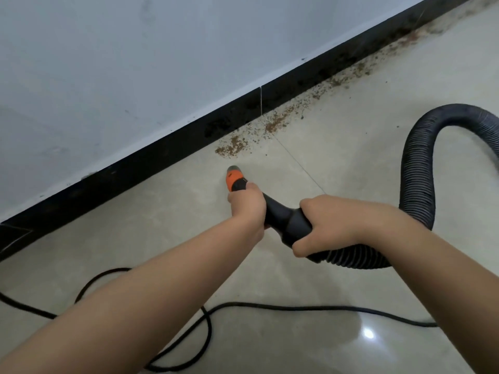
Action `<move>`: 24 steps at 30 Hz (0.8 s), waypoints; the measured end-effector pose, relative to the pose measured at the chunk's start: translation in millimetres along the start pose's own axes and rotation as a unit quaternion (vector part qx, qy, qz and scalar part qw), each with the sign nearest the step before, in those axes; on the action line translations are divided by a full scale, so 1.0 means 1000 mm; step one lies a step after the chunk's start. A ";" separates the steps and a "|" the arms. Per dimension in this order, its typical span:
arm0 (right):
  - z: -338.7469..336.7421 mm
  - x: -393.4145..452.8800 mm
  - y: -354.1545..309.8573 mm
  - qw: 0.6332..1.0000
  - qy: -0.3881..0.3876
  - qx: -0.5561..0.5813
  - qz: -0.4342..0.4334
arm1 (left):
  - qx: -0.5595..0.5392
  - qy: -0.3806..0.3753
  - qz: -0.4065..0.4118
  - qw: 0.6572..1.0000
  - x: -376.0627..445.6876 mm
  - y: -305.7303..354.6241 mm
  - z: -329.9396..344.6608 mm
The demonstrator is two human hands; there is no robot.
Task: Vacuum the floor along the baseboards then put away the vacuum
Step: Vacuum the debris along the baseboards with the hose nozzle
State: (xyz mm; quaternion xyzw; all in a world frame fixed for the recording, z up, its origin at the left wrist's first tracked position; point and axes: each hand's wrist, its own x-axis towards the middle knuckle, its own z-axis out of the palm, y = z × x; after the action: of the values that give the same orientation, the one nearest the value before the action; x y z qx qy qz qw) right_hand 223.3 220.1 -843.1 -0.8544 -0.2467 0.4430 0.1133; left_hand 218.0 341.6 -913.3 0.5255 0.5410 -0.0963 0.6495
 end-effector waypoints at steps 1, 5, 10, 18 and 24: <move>-0.001 0.002 0.002 1.000 0.007 0.006 0.003 | 0.007 0.000 0.005 1.000 0.001 0.003 0.004; -0.006 0.004 0.014 0.999 0.026 0.025 0.021 | 0.015 -0.008 0.011 1.000 0.002 0.008 0.018; -0.003 0.014 0.030 0.997 0.035 0.043 0.048 | 0.022 0.041 0.053 0.998 0.000 0.003 0.031; 0.010 0.042 0.032 0.996 0.068 0.057 0.028 | 0.053 0.074 0.077 0.993 0.018 0.008 0.021; 0.006 0.058 0.024 0.994 0.092 0.058 -0.011 | 0.084 0.084 0.092 0.989 0.034 0.027 0.014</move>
State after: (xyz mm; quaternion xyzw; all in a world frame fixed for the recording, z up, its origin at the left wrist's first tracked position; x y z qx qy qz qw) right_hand 254.6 230.0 -897.2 -0.8811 -0.2181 0.3744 0.1895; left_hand 258.2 357.3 -927.0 0.6322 0.5329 -0.0364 0.5613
